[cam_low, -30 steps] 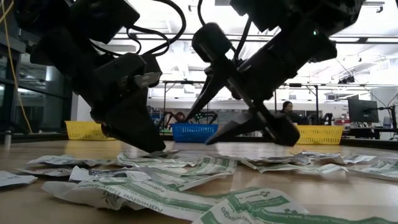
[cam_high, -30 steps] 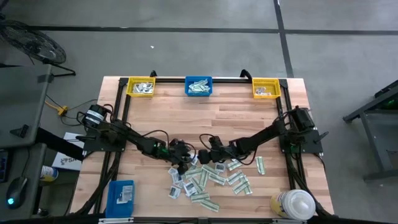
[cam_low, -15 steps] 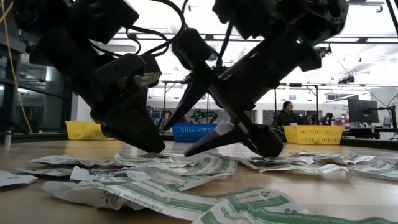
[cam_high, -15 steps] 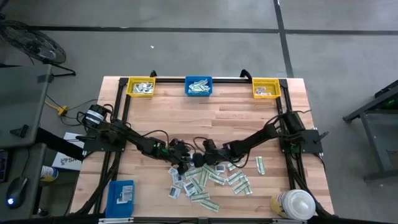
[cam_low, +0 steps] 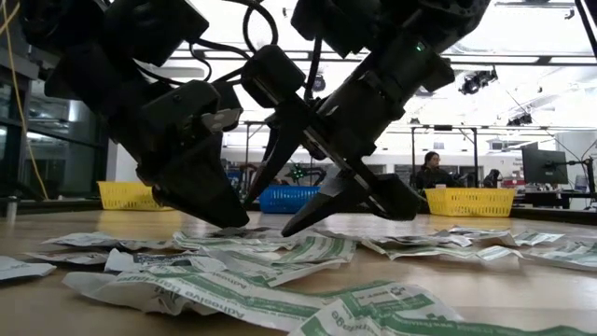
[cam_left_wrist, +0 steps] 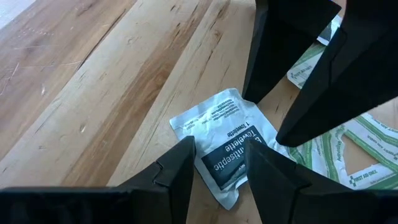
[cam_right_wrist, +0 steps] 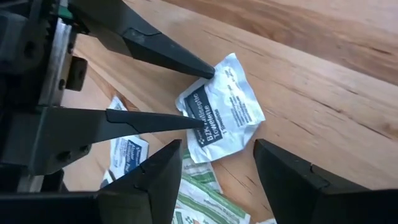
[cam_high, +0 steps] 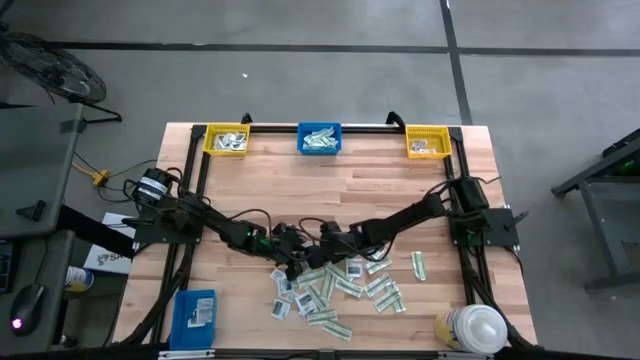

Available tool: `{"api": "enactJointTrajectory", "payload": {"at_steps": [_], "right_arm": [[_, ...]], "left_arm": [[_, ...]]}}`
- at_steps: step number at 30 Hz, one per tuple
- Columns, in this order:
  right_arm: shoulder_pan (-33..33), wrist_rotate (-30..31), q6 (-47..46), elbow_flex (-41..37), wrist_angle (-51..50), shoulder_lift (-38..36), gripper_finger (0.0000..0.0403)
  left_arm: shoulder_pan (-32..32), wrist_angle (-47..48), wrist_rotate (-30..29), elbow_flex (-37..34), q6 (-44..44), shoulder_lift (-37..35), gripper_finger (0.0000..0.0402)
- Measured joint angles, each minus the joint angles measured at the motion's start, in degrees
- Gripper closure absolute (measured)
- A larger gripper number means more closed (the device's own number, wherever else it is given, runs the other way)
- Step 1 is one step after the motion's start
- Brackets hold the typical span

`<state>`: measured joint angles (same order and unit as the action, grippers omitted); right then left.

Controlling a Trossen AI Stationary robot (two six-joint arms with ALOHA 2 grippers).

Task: Pick & Place First Aid Supplies
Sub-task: Put the gray towelette pack into the left yellow bin

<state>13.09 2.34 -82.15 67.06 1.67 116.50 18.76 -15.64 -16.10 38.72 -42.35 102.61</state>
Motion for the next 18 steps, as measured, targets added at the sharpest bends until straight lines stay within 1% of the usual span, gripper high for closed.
{"api": "enactJointTrajectory", "payload": {"at_steps": [4, 8, 14, 18], "right_arm": [[0.0, 0.4, 0.6, 1.0, -3.0, 0.0, 0.0206], [0.1, 2.8, -0.2, 1.3, -3.4, 0.0, 0.0206], [0.1, 3.6, -1.5, 1.2, 2.4, 2.3, 0.0206], [0.1, 3.5, -2.5, 1.3, 3.5, 3.4, 0.0206]], "left_arm": [[0.0, 0.0, 0.0, 0.0, 0.0, 0.0, 0.0259], [0.0, 0.0, 0.1, 0.0, 0.0, 0.0, 0.0259], [0.0, 0.0, 0.0, 0.0, 0.3, 0.0, 0.0259], [0.0, 0.0, -0.2, 0.0, 0.6, 0.0, 0.0259]]}}
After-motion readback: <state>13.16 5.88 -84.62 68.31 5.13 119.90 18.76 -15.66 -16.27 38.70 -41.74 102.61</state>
